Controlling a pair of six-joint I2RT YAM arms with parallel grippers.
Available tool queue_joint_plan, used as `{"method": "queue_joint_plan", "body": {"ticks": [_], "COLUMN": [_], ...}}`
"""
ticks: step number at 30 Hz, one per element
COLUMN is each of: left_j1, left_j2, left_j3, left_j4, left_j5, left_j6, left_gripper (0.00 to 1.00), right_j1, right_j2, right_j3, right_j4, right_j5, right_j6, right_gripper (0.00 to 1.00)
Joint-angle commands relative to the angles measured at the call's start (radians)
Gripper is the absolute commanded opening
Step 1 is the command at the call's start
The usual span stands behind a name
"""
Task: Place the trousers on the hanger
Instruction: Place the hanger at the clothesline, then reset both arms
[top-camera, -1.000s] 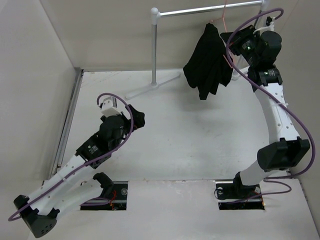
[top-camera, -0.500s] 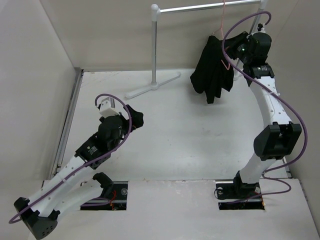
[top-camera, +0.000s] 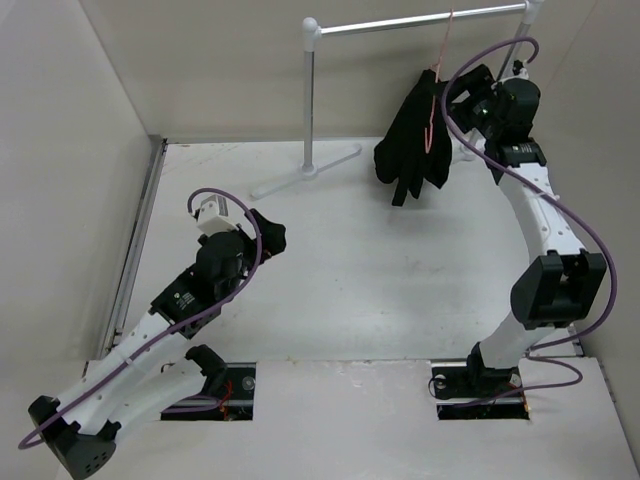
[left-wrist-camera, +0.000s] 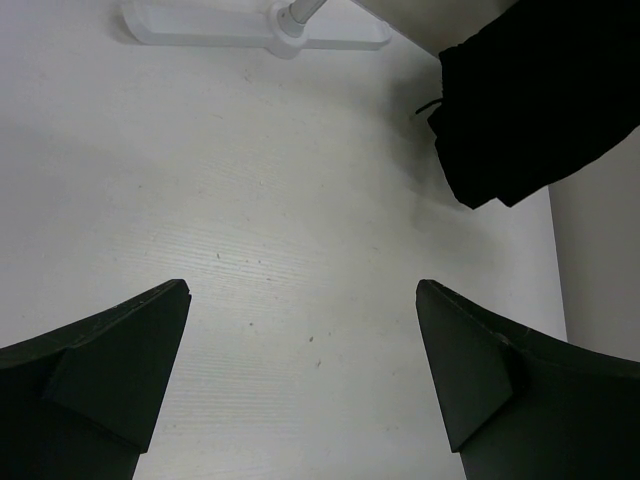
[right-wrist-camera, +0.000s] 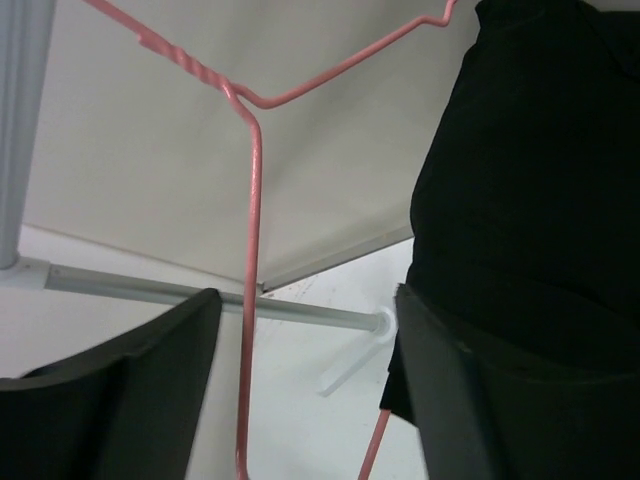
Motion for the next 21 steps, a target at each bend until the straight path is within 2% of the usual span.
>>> {"method": "queue_joint_plan", "body": {"ticks": [1,6,13,21], "left_j1": [0.013,0.042,0.124,0.184], "left_j2": [-0.017,-0.011,0.032,0.066], "left_j3": [-0.015,-0.009,0.022,0.033], "left_j4": [0.021,-0.008,-0.081,-0.198], "left_j5": [-0.003,-0.003,0.020,0.045], "left_j6": [-0.014,-0.014,-0.014,-0.014], "left_gripper": [1.00,1.00,1.00,1.00], "right_j1": [-0.012,-0.023,-0.031,-0.031], "right_j2": [-0.079,-0.142,-0.324,-0.668], "right_j3": [-0.004,-0.057,-0.250,-0.630], "right_j4": [0.064,0.044,0.015,-0.105], "right_j5": [-0.003,0.014,0.064,0.191], "right_j6": [-0.021,-0.056,-0.121,-0.179], "right_gripper": [0.79,0.99,1.00,1.00]}}
